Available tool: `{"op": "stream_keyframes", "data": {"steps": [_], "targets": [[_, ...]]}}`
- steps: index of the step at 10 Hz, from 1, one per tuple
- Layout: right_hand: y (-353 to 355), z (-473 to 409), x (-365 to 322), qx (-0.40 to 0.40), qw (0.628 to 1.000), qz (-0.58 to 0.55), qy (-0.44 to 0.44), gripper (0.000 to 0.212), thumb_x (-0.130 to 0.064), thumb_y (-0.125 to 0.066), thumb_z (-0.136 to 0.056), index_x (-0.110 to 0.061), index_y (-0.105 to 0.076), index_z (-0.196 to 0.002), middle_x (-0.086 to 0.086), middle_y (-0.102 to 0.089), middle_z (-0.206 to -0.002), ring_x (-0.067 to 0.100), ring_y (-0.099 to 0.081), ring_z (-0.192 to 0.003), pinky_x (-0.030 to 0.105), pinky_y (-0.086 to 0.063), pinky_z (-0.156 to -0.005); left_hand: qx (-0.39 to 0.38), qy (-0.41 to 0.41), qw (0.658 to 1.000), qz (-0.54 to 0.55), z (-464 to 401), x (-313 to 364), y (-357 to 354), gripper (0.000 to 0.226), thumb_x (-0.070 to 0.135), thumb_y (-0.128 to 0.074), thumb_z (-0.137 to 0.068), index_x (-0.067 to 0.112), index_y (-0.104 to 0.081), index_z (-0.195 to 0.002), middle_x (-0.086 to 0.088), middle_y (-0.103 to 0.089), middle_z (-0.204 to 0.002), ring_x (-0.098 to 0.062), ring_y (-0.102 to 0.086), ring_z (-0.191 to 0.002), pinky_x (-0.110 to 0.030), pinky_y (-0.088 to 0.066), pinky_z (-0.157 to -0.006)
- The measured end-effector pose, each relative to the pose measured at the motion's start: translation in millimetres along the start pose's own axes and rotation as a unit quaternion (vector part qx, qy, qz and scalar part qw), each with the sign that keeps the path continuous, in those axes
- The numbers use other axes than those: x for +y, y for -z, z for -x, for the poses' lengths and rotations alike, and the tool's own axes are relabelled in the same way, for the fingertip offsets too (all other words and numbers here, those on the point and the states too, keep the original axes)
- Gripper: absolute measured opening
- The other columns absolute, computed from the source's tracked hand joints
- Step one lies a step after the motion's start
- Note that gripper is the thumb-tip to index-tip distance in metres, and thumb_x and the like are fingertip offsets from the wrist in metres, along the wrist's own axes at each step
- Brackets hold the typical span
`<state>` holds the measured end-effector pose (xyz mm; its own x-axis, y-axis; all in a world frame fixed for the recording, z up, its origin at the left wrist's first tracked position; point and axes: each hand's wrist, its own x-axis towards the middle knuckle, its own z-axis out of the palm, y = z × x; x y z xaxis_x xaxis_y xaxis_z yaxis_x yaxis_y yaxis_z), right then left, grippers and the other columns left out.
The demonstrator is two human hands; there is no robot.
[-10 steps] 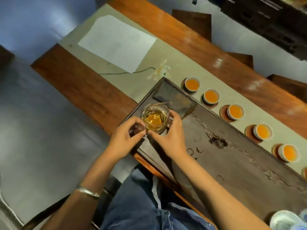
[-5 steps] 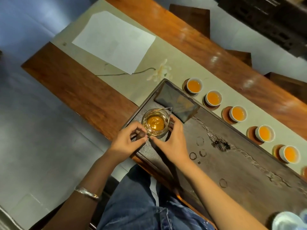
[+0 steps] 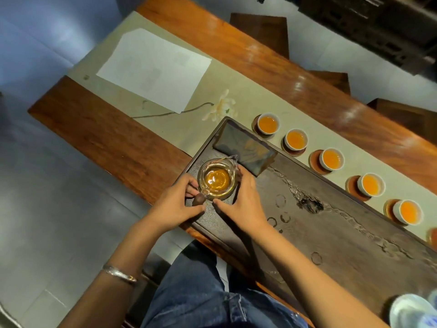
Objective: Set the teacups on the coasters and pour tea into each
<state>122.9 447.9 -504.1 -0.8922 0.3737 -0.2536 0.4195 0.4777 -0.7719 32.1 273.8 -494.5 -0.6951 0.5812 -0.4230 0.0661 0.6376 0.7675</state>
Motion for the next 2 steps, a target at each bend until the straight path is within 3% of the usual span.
{"op": "stream_keyframes", "data": {"steps": [1, 2], "targets": [[11.6, 2.4, 2.8, -0.029, 0.999, 0.020, -0.008, 0.095, -0.019, -0.084, -0.075, -0.011, -0.027, -0.151, 0.010, -0.037, -0.148, 0.020, -0.033, -0.140, 0.022, -0.026, -0.112, -0.025, -0.001, 0.998, -0.061, -3.0, 8.2, 10.2, 0.061, 0.035, -0.084, -0.066, 0.033, -0.042, -0.110, 0.011, -0.059, -0.104, -0.002, -0.057, -0.099, -0.026, -0.049, -0.086], [29.8, 6.0, 6.1, -0.037, 0.997, 0.057, -0.036, 0.085, -0.018, -0.074, -0.086, -0.008, -0.022, -0.153, 0.013, -0.032, -0.152, 0.024, -0.030, -0.143, 0.024, -0.024, -0.114, -0.022, -0.023, 0.993, -0.115, -12.3, 29.1, 24.3, 0.068, 0.049, -0.082, -0.061, 0.034, -0.041, -0.113, 0.014, -0.055, -0.104, -0.004, -0.056, -0.100, -0.025, -0.047, -0.083]]}}
